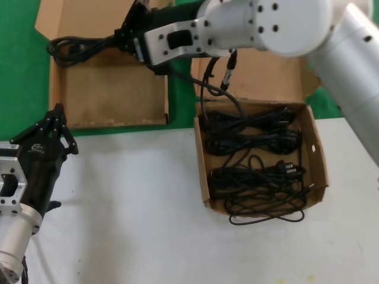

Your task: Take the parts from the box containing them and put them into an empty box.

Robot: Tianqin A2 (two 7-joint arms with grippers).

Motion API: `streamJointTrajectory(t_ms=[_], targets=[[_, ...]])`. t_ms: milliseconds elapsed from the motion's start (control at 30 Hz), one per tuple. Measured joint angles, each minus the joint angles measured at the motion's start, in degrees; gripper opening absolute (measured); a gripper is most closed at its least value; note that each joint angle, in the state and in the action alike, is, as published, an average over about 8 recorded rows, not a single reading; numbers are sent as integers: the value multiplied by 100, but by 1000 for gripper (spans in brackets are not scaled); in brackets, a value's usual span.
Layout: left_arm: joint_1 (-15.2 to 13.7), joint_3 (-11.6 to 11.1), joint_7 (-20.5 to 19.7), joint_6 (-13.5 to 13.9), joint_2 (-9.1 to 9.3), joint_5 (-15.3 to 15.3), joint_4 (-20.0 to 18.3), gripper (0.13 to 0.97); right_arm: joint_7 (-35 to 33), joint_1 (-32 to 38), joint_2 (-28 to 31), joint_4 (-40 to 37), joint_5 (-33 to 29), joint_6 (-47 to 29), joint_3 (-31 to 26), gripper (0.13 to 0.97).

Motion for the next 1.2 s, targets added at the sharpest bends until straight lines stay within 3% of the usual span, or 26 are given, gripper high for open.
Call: streamJointTrajectory(t_ms=[333,633,933,1200], targets=[[0,0,0,0,0,0,0,145,11,-377,249,439,403,210,240,193],[0,0,0,0,0,0,0,145,71,-648,244,442,552,684,482,293],[0,0,0,0,0,0,0,145,1012,-1408,641,1608,167,1057,1175,458],[0,0,0,0,0,0,0,145,1672,-2393,829,2588,56,1387,1876,671]])
